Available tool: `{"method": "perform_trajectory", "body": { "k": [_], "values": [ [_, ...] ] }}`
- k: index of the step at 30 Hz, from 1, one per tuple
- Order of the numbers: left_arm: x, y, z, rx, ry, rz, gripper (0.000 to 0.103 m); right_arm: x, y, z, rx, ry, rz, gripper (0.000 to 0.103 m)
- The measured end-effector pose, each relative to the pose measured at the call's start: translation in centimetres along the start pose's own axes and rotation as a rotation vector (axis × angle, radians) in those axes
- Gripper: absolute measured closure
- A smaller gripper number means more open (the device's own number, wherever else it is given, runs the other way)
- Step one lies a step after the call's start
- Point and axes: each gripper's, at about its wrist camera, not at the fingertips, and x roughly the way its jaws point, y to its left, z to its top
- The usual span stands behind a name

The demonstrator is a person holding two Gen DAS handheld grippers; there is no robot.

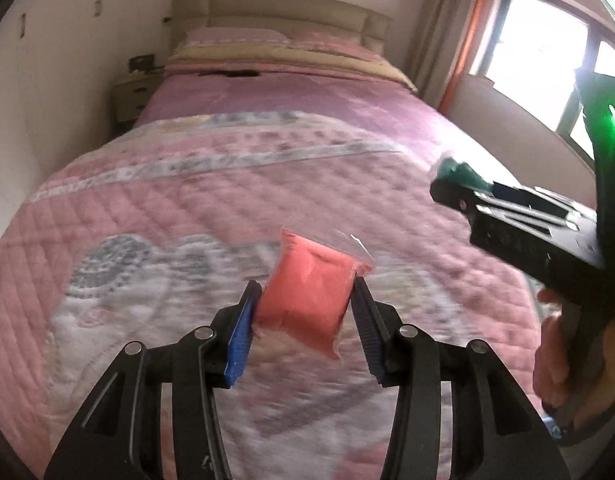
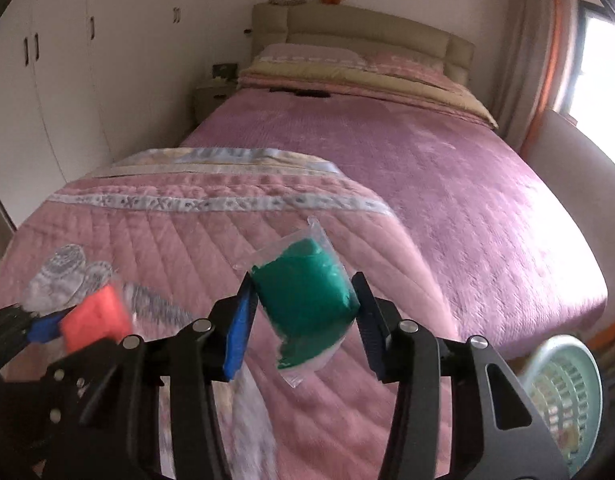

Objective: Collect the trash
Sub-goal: 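Carry the red and green bags over the teal basket and open both tools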

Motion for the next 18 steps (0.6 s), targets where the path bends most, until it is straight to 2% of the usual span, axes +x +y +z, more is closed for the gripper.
{"method": "perform_trajectory", "body": {
  "k": [4, 8, 13, 18],
  "values": [
    [-1.4, -3.9, 0.2, 0.062, -0.035, -0.036, 0.058, -3.5, -3.5, -1.5, 0.064, -0.016, -0.043, 0.059],
    [-2.1, -8.1, 0.6, 0.102, -0.047, -0.108, 0.058, -7.2, -7.7, -2.8, 0.147, -0.044, -0.082, 0.059],
    [-1.8, -13.8, 1.3, 0.161, -0.043, -0.188, 0.058, -11.3, -13.5, -4.4, 0.251, -0.075, -0.155, 0.059],
    [-0.7, -19.1, 1.6, 0.216, -0.022, -0.266, 0.058, -13.4, -18.7, -6.3, 0.341, -0.071, -0.246, 0.059]
  ]
}}
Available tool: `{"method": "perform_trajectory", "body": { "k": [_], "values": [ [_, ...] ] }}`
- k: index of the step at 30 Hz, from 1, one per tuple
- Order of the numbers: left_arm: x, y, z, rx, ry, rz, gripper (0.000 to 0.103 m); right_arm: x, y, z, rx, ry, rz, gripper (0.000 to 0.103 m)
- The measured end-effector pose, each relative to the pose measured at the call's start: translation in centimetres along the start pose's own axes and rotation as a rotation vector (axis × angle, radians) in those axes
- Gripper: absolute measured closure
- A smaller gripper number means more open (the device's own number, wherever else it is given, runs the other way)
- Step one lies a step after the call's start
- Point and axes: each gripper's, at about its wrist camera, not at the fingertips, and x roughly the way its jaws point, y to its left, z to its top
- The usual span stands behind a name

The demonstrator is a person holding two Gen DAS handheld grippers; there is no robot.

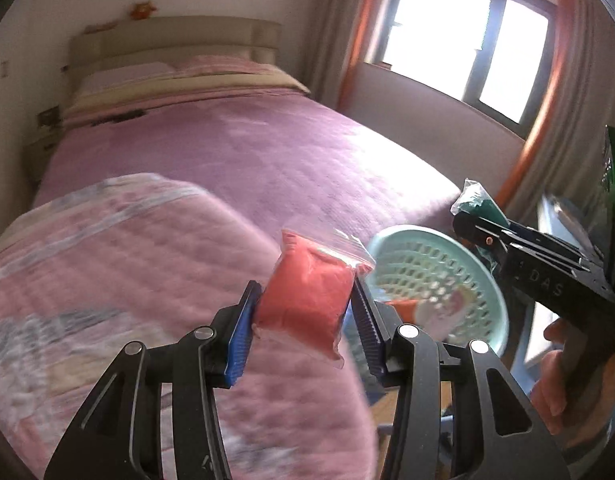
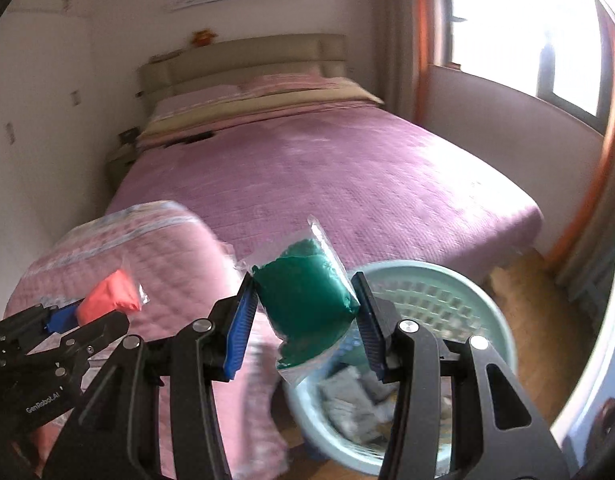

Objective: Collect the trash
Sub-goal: 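Carry the red and green bags over the teal basket and open both tools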

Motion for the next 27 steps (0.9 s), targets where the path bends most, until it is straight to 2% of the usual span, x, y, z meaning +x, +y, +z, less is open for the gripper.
{"method": "perform_trajectory", "body": {
  "k": [6, 12, 14, 15, 16, 17, 21, 24, 27],
  "values": [
    [4.4, -3.5, 0.7, 0.002, 0.068, -0.111, 0.058, 1.3, -4.5, -0.7, 0.097, 0.06, -0.079, 0.059],
    [9.1, -5.8, 1.0, 0.039, 0.148, -0.163, 0.058, 4.1, -8.6, -1.6, 0.24, 0.184, -0.1, 0.056],
    [10.1, -6.4, 0.8, 0.054, 0.162, -0.157, 0.054, 4.9, -9.3, -2.0, 0.279, 0.212, -0.079, 0.052],
    [10.4, -6.4, 0.7, 0.053, 0.166, -0.147, 0.044, 5.0, -9.8, -2.3, 0.295, 0.221, -0.073, 0.048],
    [10.5, -6.1, 0.7, 0.044, 0.167, -0.14, 0.034, 5.2, -10.1, -2.4, 0.31, 0.227, -0.072, 0.046],
    [10.6, -5.9, 0.6, 0.034, 0.166, -0.138, 0.031, 5.3, -10.2, -2.5, 0.32, 0.229, -0.066, 0.042],
    [9.9, -4.8, 0.4, 0.026, 0.157, -0.135, 0.026, 5.1, -10.3, -2.9, 0.334, 0.22, -0.064, 0.041],
    [7.9, -4.0, 0.2, 0.033, 0.113, -0.113, 0.019, 4.0, -9.6, -3.1, 0.322, 0.192, -0.05, 0.041],
    [5.5, -3.1, 0.0, 0.04, 0.069, -0.082, 0.017, 2.7, -7.5, -3.3, 0.27, 0.164, -0.061, 0.041]
  ]
}}
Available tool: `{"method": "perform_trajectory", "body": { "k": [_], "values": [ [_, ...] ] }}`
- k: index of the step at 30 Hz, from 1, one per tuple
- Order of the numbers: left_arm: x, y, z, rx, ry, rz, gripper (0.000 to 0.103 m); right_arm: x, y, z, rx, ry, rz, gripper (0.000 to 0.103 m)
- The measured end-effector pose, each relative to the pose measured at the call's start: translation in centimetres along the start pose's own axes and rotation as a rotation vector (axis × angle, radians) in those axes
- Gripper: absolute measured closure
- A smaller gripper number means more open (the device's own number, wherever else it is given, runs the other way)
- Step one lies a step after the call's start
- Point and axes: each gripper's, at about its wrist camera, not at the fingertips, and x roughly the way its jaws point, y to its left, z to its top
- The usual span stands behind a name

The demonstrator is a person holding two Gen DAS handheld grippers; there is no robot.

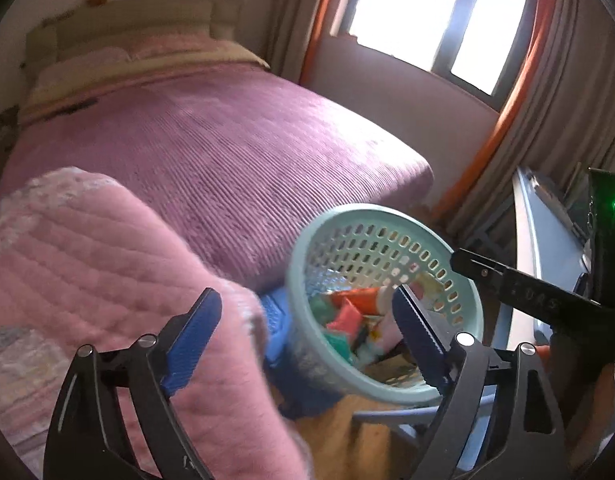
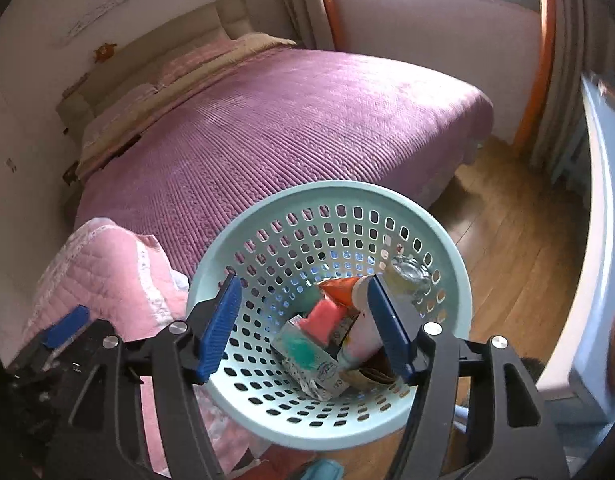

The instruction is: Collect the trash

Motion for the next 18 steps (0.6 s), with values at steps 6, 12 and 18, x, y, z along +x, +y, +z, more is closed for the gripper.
{"method": "perform_trajectory", "body": {
  "k": [6, 12, 18],
  "values": [
    [-6.2, 1.7, -1.7, 0.003, -0.121, 0.113, 0.013, -2.7, 4.2, -2.2, -0.102, -0.06, 0.018, 0.041],
    [-11.7, 3.8, -5.2, 0.003, -0.238, 0.279, 0.009, -4.8, 8.4, -5.5, -0.171, -0.128, 0.091, 0.041],
    [-14.0, 5.6, -8.6, -0.005, -0.297, 0.431, 0.009, -6.7, 11.7, -7.9, -0.23, -0.231, 0.075, 0.041]
  ]
}}
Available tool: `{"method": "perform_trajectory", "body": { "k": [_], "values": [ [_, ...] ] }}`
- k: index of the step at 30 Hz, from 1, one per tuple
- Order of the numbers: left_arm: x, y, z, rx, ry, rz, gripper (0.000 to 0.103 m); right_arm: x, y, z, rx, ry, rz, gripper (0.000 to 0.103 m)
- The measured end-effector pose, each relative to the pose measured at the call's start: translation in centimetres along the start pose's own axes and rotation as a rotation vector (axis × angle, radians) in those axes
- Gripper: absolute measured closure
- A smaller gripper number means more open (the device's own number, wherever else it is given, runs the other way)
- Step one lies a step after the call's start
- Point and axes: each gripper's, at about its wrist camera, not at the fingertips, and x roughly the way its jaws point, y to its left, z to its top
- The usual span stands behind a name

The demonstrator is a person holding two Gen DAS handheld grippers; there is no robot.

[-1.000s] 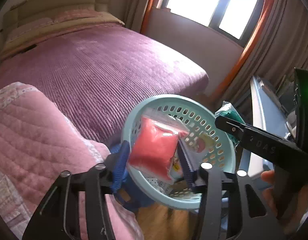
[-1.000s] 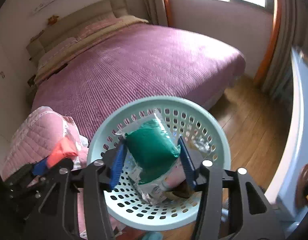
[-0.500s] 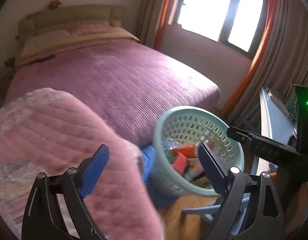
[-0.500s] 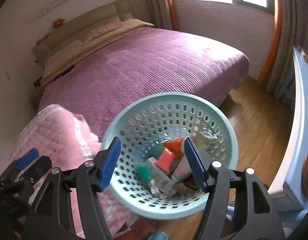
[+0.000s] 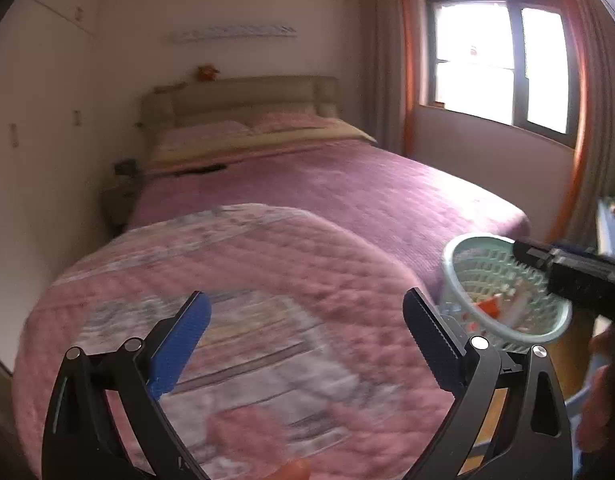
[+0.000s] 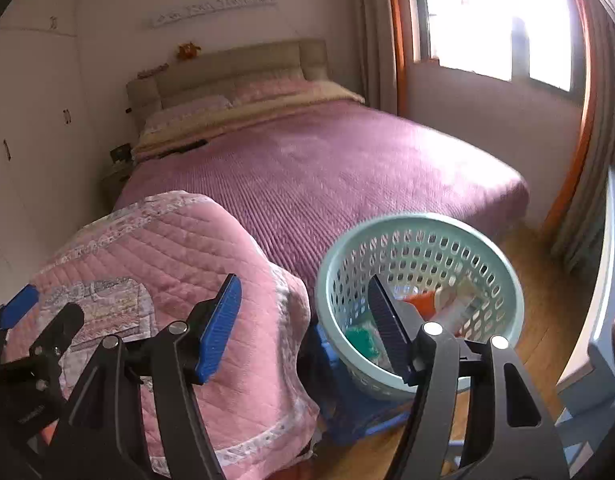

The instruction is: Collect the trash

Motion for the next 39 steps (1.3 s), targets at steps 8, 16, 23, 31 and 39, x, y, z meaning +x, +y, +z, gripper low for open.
{"method": "perform_trajectory", "body": {
  "k": [8, 16, 23, 31, 39],
  "values": [
    [-0.1, 1.8, -2.9, -0.048, -0.055, 0.037, 0.009, -1.4, 2.2, -2.5, -0.05, -0.118, -0.067, 0.041],
    [0.2, 2.2, -3.7, -0.066, -0.054, 0.033, 0.008, -1.6, 2.6, -3.6, -0.061, -0.147, -0.071, 0.041],
    [0.4, 1.8, -3.8, -0.048, -0.047, 0.036, 0.007, -0.6, 2.8, -4.1, -0.057, -0.128, -0.045, 0.041],
    [0.8, 1.9, -3.8, -0.053, -0.025, 0.039, 0.007, 0.1, 2.7, -4.3, -0.046, -0.117, -0.02, 0.041],
    [1.0, 2.0, -3.9, -0.054, -0.019, 0.042, 0.007, 0.2, 2.7, -4.4, -0.043, -0.109, 0.001, 0.041]
  ]
}}
